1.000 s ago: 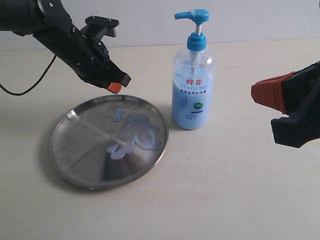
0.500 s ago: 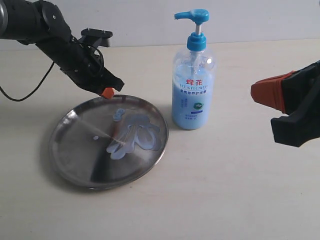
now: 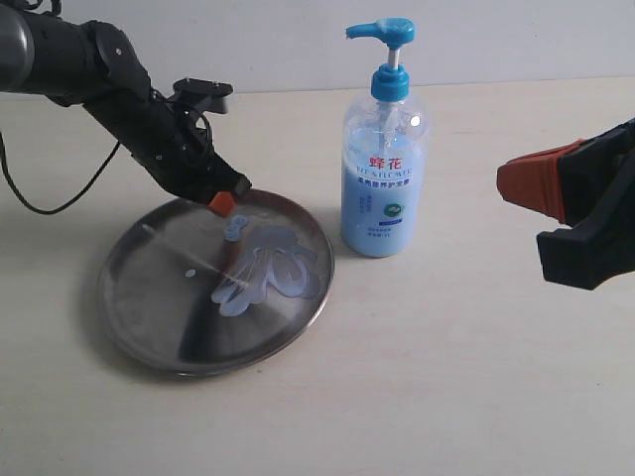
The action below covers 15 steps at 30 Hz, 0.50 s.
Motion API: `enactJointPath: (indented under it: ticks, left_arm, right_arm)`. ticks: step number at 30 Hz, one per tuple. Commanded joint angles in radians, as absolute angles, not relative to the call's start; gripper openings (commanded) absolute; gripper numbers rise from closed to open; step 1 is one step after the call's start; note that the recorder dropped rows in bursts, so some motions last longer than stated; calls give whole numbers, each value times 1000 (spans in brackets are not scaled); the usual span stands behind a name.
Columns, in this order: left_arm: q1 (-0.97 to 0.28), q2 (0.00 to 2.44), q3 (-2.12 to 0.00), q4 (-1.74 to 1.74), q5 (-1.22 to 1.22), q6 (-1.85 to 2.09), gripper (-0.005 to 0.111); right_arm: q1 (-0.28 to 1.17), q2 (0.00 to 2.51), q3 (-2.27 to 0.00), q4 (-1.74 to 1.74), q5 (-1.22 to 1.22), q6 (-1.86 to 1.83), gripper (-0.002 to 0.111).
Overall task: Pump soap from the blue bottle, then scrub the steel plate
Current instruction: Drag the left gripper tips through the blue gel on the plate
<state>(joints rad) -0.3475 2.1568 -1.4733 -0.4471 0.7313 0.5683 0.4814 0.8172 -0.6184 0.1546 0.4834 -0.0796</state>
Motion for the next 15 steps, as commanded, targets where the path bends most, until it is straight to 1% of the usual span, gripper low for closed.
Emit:
enactJointPath:
  ticks: [1, 15]
  left_arm:
    - [-348, 2156, -1480, -460, 742, 579, 0]
    - [-348, 2182, -1480, -475, 746, 602, 0]
  right_arm:
    - [476, 811, -613, 158, 472, -85, 0]
    - [476, 811, -613, 176, 472, -85, 0]
